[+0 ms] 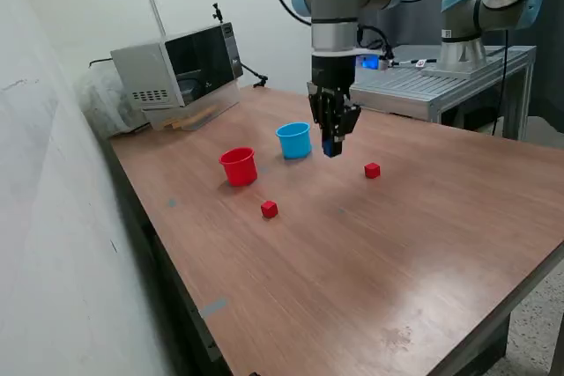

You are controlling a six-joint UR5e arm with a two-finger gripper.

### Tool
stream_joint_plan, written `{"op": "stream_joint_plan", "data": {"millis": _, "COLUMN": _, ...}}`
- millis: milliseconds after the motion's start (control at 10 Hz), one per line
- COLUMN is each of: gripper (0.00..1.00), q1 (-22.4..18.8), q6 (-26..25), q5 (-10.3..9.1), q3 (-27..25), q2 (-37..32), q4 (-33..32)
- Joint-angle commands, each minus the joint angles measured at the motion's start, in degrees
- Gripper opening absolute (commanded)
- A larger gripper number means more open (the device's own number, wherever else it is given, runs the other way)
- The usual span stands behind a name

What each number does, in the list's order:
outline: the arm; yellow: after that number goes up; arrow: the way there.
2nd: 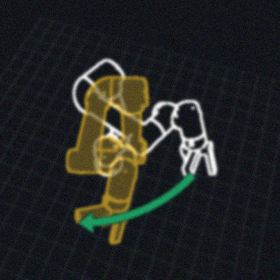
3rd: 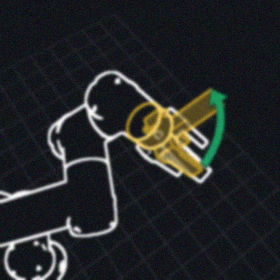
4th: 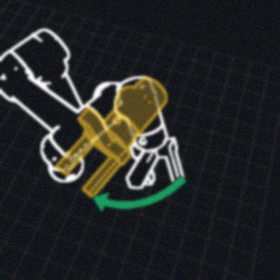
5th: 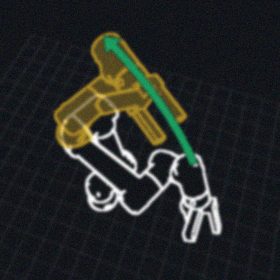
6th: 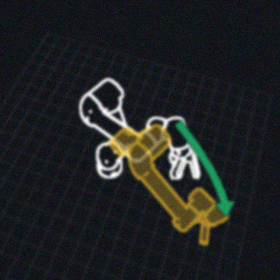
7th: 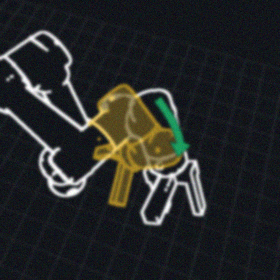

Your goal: Place red objects in the red bin, and blue objects in the blue bin.

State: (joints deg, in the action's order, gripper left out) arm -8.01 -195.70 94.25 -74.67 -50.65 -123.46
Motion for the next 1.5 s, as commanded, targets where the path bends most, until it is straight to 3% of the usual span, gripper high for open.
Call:
{"op": "stream_joint_plan", "data": {"millis": 0, "gripper": 0.00, "q1": 4.7, "q6": 2.1, "q5": 0.06, "q3": -7.2, "q2": -8.1, "q4": 0.7}}
{"op": "stream_joint_plan", "data": {"millis": 500, "gripper": 0.00, "q1": 20.5, "q6": 4.6, "q5": 0.23, "q3": -16.2, "q2": -11.4, "q4": 0.9}}
{"op": "stream_joint_plan", "data": {"millis": 800, "gripper": 0.00, "q1": 24.3, "q6": 6.6, "q5": 0.23, "q3": -19.8, "q2": -11.9, "q4": 0.6}}
{"op": "stream_joint_plan", "data": {"millis": 1100, "gripper": 0.00, "q1": 24.8, "q6": 6.9, "q5": 0.23, "q3": -21.6, "q2": -12.1, "q4": 0.2}}
{"op": "stream_joint_plan", "data": {"millis": 1200, "gripper": 1.00, "q1": 24.8, "q6": 6.9, "q5": 0.15, "q3": -21.7, "q2": -12.1, "q4": 0.2}}
{"op": "stream_joint_plan", "data": {"millis": 1400, "gripper": 1.00, "q1": 24.6, "q6": 6.9, "q5": 0.15, "q3": -21.8, "q2": -12.2, "q4": 0.1}}
